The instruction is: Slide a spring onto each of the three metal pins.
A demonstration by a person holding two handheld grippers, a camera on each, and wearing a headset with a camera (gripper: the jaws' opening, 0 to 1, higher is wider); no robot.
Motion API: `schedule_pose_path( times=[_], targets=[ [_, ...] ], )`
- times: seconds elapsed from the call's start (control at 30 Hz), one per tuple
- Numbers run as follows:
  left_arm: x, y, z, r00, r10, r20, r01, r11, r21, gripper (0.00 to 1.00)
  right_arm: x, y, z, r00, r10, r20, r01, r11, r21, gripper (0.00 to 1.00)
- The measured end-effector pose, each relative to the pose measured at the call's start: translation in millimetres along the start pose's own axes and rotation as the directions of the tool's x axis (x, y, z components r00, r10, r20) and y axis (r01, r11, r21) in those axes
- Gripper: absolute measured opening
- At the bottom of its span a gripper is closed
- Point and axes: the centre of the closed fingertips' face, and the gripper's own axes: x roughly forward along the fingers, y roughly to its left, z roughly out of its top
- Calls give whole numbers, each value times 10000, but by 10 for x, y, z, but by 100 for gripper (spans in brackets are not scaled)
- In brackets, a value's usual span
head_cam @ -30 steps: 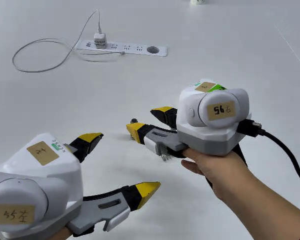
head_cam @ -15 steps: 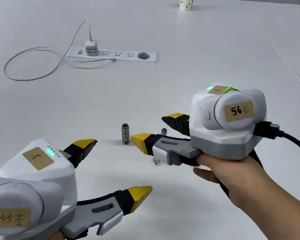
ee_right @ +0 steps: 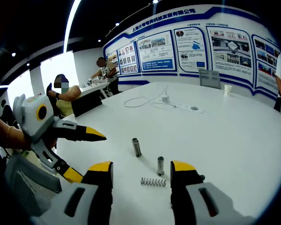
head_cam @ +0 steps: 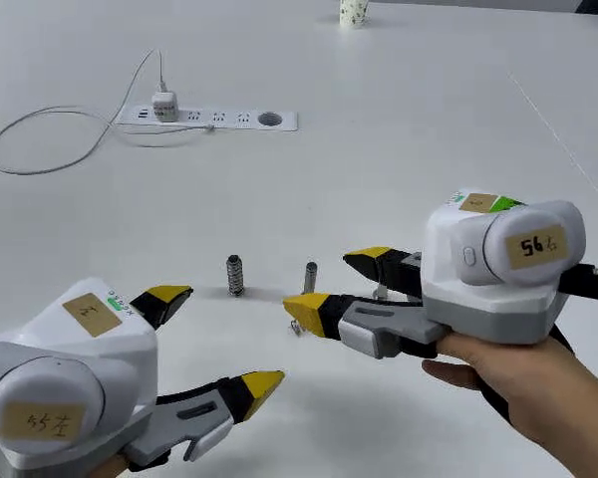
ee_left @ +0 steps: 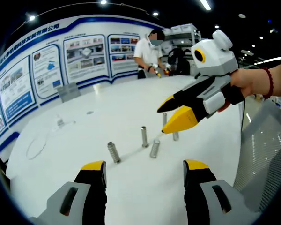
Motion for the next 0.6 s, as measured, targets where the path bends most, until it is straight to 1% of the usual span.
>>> schedule_pose_path(
  times=[0.13, 0.27, 0.33, 0.43, 0.6],
  targets=[
    [40, 13, 14, 10000, -6, -18, 6, 10000, 66, 64, -62, -31, -28, 10000, 52, 74, -52, 10000, 40, 51],
    [90, 23, 14, 9999, -66, -103, 67, 9999, 82, 60, -122, -52, -76, 9999, 99, 27, -100, 9999, 52, 53],
    [121, 19, 17, 9998, -134, -150, 136, 9999, 81, 58, -152, -64, -100, 9999, 115, -11, -115, 9999, 31, 53],
    [170, 11, -2, 9990, -251, -376, 251, 9997, -7, 55, -195, -79, -134, 9999, 156, -52, -156, 9999, 1, 54],
    [258, -22, 11, 9978, -483, -461, 482, 9988, -27, 51, -263, -107, -204, 9995, 249, -167, -250, 9997, -56, 55]
  ],
)
